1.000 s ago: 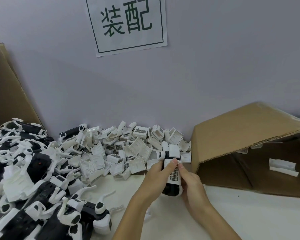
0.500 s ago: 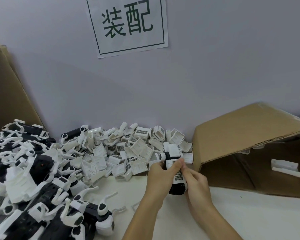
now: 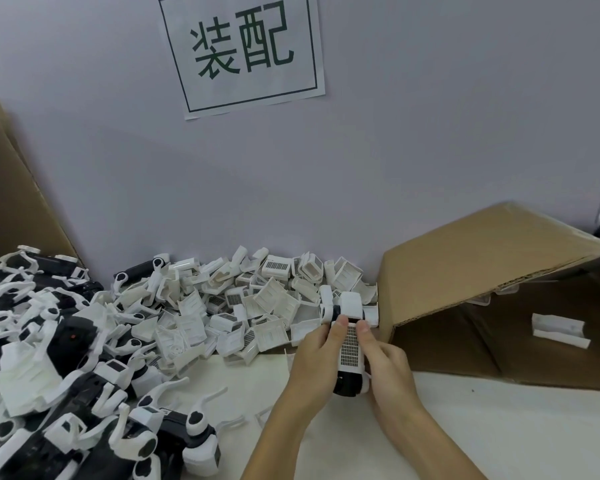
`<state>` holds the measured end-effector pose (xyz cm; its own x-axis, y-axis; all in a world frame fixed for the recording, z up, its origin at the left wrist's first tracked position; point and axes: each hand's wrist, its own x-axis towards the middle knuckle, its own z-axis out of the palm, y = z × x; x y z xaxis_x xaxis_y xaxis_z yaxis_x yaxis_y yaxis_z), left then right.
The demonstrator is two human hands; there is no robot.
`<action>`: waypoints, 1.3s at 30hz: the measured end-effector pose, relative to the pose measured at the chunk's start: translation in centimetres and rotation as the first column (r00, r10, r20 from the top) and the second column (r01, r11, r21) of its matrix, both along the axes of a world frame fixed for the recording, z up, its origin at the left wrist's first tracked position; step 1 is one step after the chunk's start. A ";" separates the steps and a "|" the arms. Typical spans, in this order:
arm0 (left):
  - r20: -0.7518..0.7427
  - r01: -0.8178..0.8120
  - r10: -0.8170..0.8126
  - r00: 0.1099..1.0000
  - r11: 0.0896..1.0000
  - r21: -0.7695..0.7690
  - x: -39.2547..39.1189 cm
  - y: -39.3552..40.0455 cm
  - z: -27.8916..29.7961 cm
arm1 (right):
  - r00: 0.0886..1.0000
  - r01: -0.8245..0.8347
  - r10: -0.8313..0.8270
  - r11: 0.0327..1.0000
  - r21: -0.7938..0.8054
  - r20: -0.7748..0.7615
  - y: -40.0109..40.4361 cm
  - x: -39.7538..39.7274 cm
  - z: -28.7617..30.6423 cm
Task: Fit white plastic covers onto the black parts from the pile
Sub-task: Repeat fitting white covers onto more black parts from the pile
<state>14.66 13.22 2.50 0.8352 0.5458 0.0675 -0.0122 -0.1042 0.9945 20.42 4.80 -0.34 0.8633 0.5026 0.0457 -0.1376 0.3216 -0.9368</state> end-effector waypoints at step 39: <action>0.025 0.234 -0.237 0.971 0.931 -0.280 -0.7 2.3 -0.4 | 0.993 -0.100 0.101 0.995 -0.024 0.064 0.0 0.4 -0.3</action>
